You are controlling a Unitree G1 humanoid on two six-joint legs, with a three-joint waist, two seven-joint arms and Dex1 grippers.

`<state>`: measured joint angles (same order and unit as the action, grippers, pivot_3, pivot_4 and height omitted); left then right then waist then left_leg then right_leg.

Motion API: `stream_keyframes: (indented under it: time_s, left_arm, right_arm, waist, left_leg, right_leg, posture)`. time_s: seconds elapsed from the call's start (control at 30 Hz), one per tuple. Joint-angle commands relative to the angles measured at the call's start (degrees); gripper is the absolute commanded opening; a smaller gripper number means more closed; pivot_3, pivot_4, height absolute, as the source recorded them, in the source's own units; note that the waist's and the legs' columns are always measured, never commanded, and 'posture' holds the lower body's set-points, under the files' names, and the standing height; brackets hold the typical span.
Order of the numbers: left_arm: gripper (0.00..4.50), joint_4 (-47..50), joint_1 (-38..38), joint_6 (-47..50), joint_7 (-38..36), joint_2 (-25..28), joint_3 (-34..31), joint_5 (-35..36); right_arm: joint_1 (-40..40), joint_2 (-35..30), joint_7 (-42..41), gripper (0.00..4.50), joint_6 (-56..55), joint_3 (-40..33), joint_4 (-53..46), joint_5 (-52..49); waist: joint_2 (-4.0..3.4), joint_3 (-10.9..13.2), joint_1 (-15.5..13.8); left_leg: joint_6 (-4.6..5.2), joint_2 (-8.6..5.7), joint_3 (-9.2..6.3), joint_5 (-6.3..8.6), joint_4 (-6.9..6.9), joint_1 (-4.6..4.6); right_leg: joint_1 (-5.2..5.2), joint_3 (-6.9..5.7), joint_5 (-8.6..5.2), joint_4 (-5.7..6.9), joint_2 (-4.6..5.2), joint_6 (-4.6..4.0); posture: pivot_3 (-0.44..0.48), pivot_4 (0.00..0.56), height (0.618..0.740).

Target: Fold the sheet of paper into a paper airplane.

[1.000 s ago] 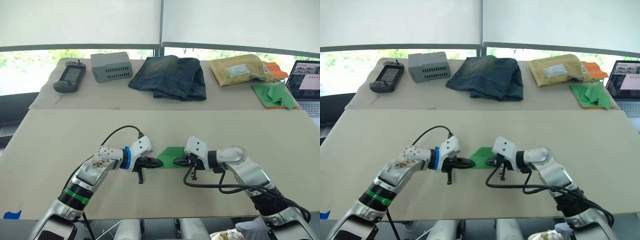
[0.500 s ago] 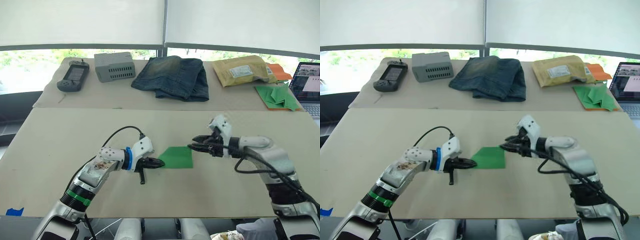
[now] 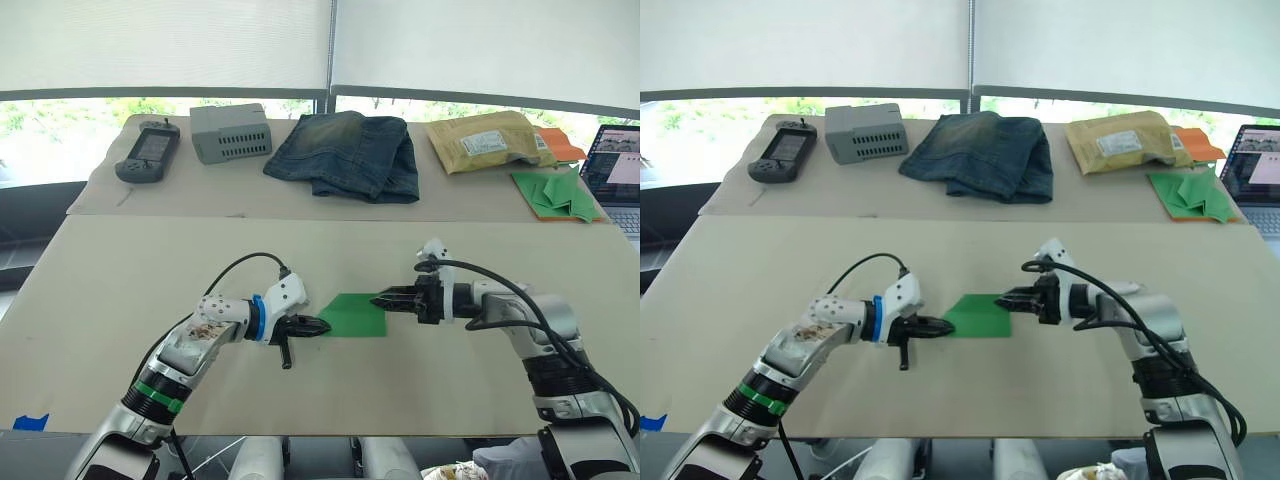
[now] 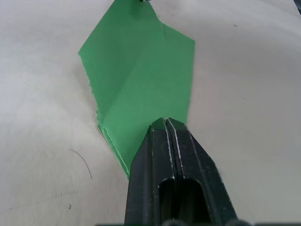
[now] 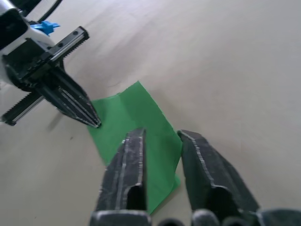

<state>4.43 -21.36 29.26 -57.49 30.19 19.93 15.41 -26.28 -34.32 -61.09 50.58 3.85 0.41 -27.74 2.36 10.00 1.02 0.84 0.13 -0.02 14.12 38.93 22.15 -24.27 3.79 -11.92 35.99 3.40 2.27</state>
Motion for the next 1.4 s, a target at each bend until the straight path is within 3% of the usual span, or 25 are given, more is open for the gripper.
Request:
stream_keyframes:
  time_s: [0.03,0.23,0.37,0.63,0.97,1.17,1.4]
  left_arm:
    - [0.00,0.45,1.41,1.69,0.64,0.07,0.74,-0.92]
    - [0.00,0.65,1.42,2.02,0.65,0.20,0.52,-0.73]
    - [0.00,0.73,1.34,2.26,0.52,0.21,0.48,-0.70]
    - [0.00,-1.01,0.47,1.50,0.37,-0.36,0.23,-0.86]
    - [0.00,-1.67,0.04,1.34,-0.36,-0.28,-0.08,-0.92]
    - [0.00,-1.44,-0.42,2.99,-0.20,-1.12,-2.55,1.69]
    - [0.00,-3.69,-5.54,9.07,0.28,-4.49,-13.17,11.76]
  right_arm:
    - [1.61,-0.80,-3.83,0.04,-7.91,-0.63,-3.89,-0.61]
    - [7.18,-1.93,-6.56,0.04,-26.46,1.53,-5.03,5.98]
    - [10.80,-2.14,-5.68,0.04,-46.25,3.35,-2.40,14.34]
    - [14.82,-2.31,-4.07,0.04,-62.63,4.46,-0.25,20.34]
    - [14.99,-3.25,11.65,0.04,-95.88,7.39,10.70,41.61]
    - [14.91,-3.87,19.39,0.04,-100.67,8.75,15.91,48.08]
    - [14.75,-4.03,22.03,0.04,-99.00,10.79,17.51,48.70]
  waist:
    - [0.00,0.00,-0.01]
    - [-0.01,0.00,-0.05]
    - [-0.01,0.00,-0.04]
    - [-0.01,-0.01,-0.09]
    - [-0.01,-0.01,-0.08]
    - [0.00,-0.02,-0.03]
    - [0.27,-0.09,0.06]
  left_leg:
    - [0.00,0.01,0.00,0.00,0.00,0.00]
    - [0.00,-0.01,0.04,0.00,0.00,0.00]
    - [0.00,-0.02,0.06,0.00,0.00,-0.01]
    - [0.00,-0.02,0.08,0.00,0.00,-0.08]
    - [-0.01,-0.04,0.12,0.00,0.00,-0.14]
    - [0.00,-0.05,0.12,0.00,0.00,-0.21]
    - [0.00,0.03,0.06,-0.01,0.05,-0.27]
  right_leg:
    - [0.00,0.00,0.00,0.00,-0.01,0.00]
    - [0.00,-0.01,-0.07,-0.02,0.00,0.12]
    - [0.01,-0.01,-0.07,-0.01,0.00,0.12]
    - [0.06,0.01,-0.07,0.00,0.00,0.12]
    - [0.08,0.03,-0.07,0.01,0.00,0.11]
    - [0.14,0.07,-0.04,0.04,0.00,0.05]
    - [0.21,0.04,-0.03,0.04,-0.05,0.04]
  posture:
    - [0.000,0.150,0.728]
    - [0.000,0.150,0.728]
    - [0.000,0.150,0.728]
    - [0.000,0.150,0.728]
    - [0.000,0.150,0.728]
    - [0.000,0.150,0.728]
    - [0.000,0.150,0.728]
